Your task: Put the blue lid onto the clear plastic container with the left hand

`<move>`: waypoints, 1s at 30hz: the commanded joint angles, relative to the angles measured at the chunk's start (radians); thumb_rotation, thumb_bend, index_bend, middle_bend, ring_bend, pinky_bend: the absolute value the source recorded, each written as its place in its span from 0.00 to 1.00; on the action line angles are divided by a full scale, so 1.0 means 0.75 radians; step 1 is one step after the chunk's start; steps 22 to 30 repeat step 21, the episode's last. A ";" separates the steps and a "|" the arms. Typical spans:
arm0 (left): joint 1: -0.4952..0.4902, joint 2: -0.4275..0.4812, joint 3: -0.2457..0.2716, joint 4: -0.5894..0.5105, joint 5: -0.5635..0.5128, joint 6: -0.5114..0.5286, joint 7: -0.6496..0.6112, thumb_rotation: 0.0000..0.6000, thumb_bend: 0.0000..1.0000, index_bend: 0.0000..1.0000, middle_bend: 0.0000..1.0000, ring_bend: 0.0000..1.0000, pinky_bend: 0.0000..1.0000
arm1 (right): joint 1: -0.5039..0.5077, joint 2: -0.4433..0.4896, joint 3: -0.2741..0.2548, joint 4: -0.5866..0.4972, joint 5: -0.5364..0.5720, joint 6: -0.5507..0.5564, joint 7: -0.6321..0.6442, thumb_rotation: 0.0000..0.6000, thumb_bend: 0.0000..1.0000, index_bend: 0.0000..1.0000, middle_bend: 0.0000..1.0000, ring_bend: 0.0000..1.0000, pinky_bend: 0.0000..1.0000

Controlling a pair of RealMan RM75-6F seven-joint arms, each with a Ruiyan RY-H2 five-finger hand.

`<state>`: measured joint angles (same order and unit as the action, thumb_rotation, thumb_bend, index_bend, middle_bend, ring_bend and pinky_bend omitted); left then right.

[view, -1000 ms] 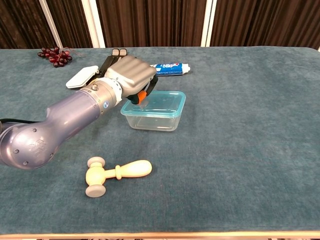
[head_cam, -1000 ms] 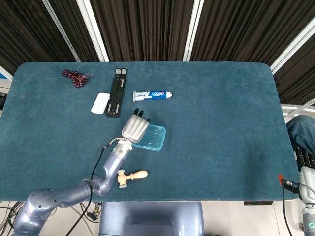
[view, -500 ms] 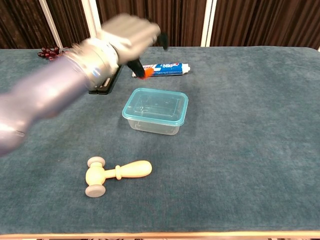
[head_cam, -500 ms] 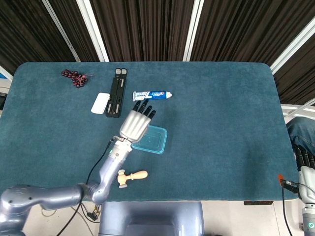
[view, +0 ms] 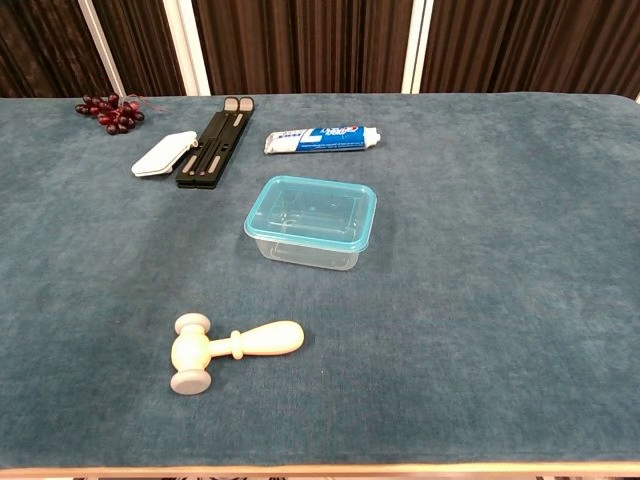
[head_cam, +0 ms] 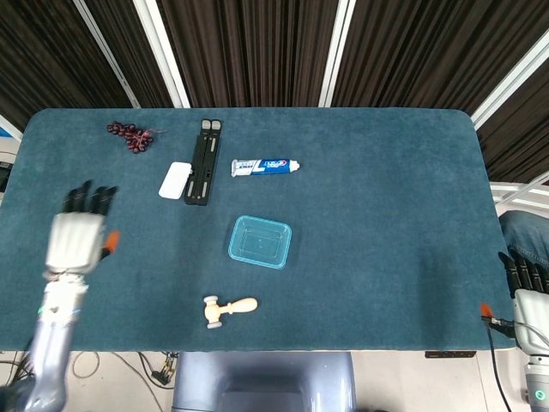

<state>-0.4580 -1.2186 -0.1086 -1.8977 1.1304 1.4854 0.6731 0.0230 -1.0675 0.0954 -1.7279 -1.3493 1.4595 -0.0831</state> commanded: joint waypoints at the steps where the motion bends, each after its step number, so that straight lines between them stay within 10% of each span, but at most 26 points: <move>1: 0.215 0.146 0.195 0.044 0.160 0.081 -0.397 1.00 0.31 0.13 0.15 0.02 0.11 | 0.002 -0.001 -0.007 0.009 -0.024 0.008 -0.008 1.00 0.35 0.00 0.00 0.00 0.00; 11: 0.350 0.067 0.244 0.343 0.306 0.107 -0.736 1.00 0.31 0.13 0.14 0.00 0.09 | 0.010 -0.010 -0.014 0.025 -0.061 0.012 -0.011 1.00 0.35 0.00 0.00 0.00 0.00; 30: 0.361 0.060 0.202 0.402 0.334 0.055 -0.809 1.00 0.31 0.13 0.13 0.00 0.09 | 0.004 -0.010 -0.017 0.028 -0.070 0.027 -0.005 1.00 0.35 0.00 0.00 0.00 0.00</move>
